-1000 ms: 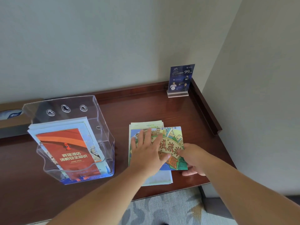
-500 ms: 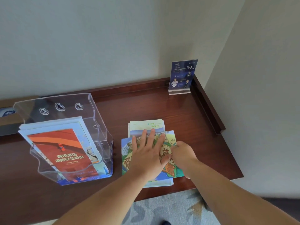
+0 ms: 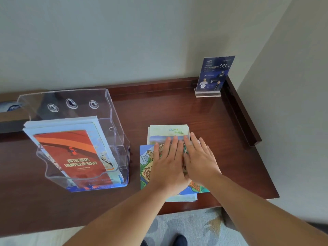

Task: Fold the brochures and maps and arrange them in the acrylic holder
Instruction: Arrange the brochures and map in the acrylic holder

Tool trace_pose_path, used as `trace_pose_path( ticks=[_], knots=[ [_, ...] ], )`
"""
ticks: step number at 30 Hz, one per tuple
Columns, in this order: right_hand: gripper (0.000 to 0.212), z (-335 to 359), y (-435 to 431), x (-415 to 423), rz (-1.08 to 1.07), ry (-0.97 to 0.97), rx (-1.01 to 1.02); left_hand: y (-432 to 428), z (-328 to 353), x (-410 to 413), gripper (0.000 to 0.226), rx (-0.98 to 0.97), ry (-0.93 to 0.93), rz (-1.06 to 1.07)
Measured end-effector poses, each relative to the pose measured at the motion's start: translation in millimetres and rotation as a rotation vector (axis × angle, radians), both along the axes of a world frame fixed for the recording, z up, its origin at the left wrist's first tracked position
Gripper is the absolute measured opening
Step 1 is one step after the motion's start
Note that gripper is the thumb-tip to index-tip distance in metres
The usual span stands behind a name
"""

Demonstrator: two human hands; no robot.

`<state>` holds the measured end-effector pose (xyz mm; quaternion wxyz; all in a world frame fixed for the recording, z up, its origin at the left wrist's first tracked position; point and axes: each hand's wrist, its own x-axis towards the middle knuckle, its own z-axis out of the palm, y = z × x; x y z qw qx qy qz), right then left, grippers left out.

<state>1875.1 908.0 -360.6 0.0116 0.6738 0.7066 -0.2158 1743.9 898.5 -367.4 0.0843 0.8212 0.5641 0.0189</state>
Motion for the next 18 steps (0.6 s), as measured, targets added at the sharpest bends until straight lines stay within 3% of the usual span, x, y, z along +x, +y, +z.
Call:
trace_pose_path(
  ticks=[8, 13, 16, 18],
  knots=[
    [0.062, -6.9, -13.2, 0.2, 0.004, -0.106, 0.084, -16.8, -0.3, -53.2, 0.097, -0.02, 0.108, 0.046],
    [0.068, -1.9, -26.1, 2.2, -0.003, -0.057, 0.029, -15.2, -2.7, -52.4, 0.097, -0.014, 0.101, 0.046],
    [0.07, 8.4, -27.2, -0.3, -0.252, 0.142, 0.075, -13.8, -2.8, -51.4, 0.097, -0.009, 0.096, 0.054],
    [0.061, 15.1, -23.7, 1.9, -0.497, 0.249, 0.007, -13.5, -3.8, -50.9, 0.096, -0.023, 0.104, 0.044]
  ],
)
